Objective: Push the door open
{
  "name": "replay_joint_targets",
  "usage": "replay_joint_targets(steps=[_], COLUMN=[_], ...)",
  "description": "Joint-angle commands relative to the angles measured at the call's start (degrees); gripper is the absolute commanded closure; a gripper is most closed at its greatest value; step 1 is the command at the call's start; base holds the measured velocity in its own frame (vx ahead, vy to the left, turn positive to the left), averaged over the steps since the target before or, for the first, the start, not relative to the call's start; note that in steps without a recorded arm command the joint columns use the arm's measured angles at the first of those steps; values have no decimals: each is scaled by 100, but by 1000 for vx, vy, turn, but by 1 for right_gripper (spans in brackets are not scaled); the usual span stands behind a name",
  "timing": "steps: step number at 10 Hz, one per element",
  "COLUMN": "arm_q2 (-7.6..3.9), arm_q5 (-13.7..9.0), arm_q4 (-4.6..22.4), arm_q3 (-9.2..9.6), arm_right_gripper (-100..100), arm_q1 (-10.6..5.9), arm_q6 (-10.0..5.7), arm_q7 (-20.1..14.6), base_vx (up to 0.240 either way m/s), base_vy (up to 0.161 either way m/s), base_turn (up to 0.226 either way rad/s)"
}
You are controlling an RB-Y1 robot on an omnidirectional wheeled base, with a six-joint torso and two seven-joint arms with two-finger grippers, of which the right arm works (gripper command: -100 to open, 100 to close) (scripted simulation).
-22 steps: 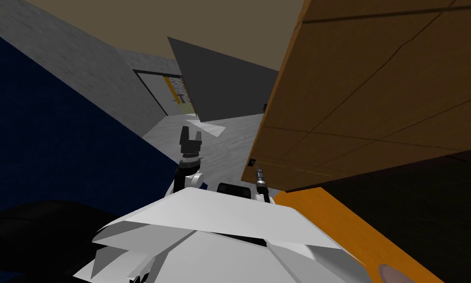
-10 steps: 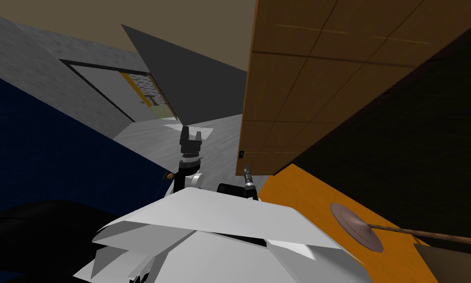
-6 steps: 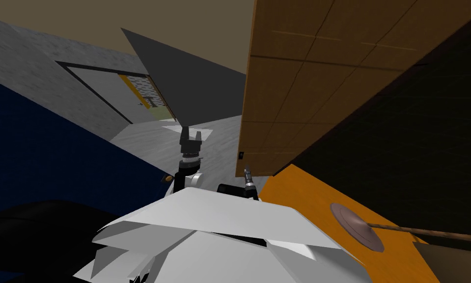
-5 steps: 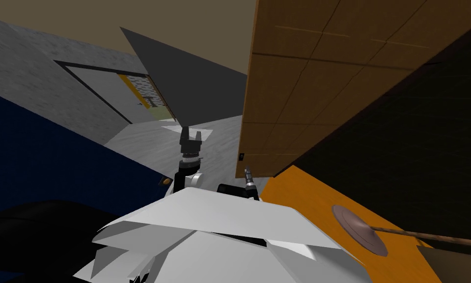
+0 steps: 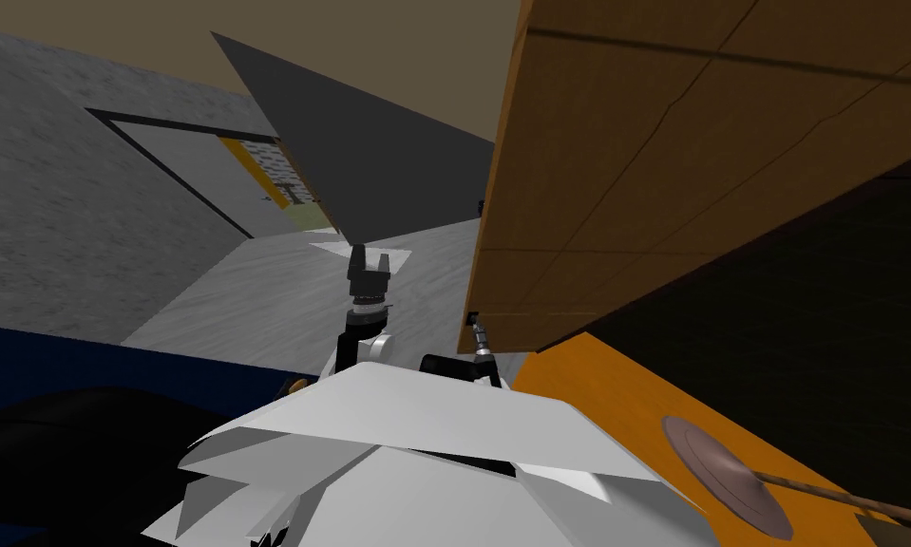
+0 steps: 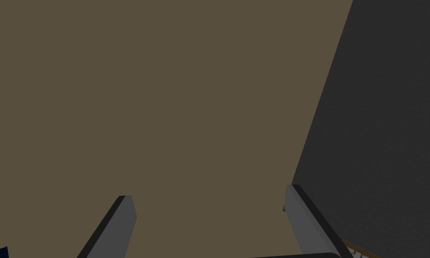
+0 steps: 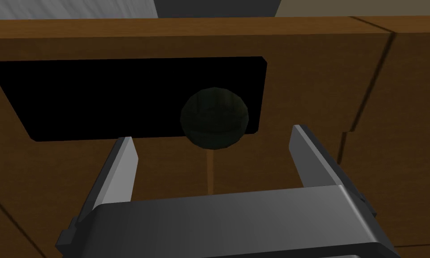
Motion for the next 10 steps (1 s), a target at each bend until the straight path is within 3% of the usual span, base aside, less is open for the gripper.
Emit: replay_joint_targets(steps=[1, 2, 3, 8, 9, 10], arm_q2=[166, 93, 93, 93, -28, -76], arm_q5=[-4, -4, -4, -4, -48, -75], arm_q4=[49, 44, 44, 44, 68, 78], arm_q3=[-35, -24, -24, -24, -124, -185], arm_right_gripper=[-100, -100, 100, 100, 100, 100], arm_q1=[-60, -44, -44, -44, -71, -90], arm_q6=[9, 2, 2, 2, 13, 13], arm_q7=[-10, -10, -10, -10, -1, 3], base_vx=[193, 74, -16, -13, 60, 130], base_vy=[50, 19, -1, -3, 68, 128], base_turn=[1, -12, 10, 1, -45, -76])
